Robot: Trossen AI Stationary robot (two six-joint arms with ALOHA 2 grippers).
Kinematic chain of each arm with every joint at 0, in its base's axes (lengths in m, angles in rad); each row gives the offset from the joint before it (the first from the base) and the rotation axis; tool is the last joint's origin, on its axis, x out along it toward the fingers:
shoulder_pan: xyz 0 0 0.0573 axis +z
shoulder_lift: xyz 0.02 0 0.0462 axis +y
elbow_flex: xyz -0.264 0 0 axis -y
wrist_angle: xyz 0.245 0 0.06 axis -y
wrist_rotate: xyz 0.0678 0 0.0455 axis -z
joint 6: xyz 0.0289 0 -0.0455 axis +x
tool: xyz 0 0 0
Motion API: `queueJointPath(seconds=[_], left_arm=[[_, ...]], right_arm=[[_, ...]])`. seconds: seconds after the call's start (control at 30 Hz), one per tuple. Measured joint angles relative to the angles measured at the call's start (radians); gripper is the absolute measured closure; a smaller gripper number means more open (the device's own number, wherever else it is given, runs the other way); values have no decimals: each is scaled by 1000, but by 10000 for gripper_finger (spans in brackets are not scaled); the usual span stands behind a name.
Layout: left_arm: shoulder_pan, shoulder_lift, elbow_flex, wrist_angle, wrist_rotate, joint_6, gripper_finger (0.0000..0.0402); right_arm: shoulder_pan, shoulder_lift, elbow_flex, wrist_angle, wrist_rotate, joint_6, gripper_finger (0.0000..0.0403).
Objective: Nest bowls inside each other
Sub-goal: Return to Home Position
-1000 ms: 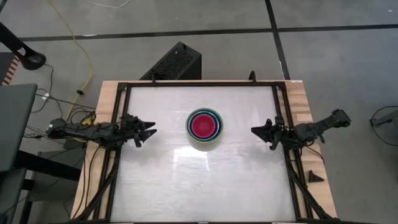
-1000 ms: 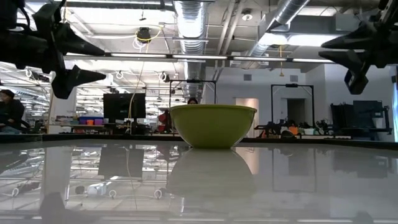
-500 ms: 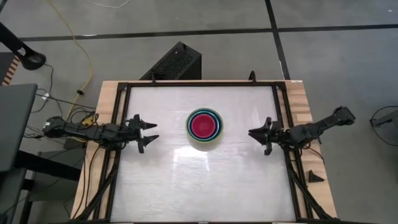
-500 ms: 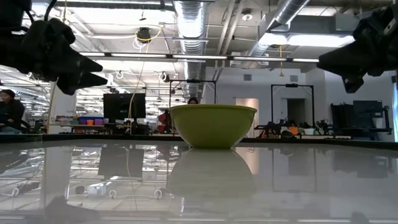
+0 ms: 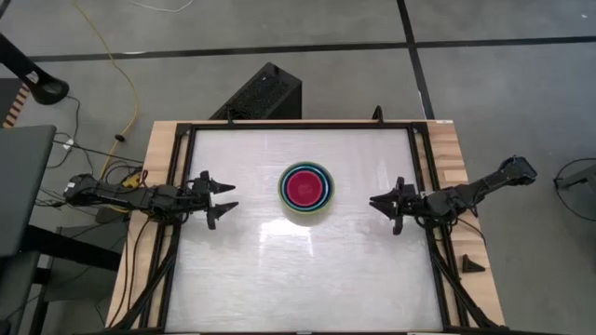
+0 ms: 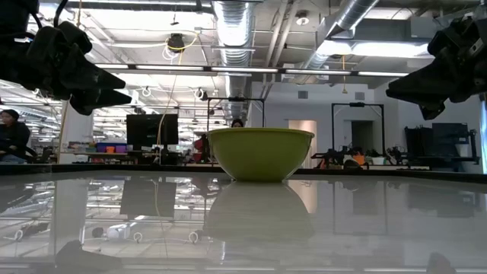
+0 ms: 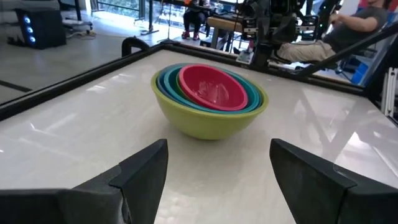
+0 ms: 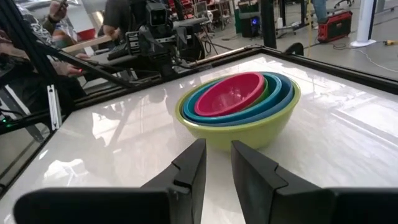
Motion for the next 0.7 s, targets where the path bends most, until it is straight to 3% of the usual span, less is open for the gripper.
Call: queueJointPath(seconds=[0.7], left_arm=[[0,0,0,0,-1,10,132]], right_arm=[[0,0,-1,1,0,0,291]])
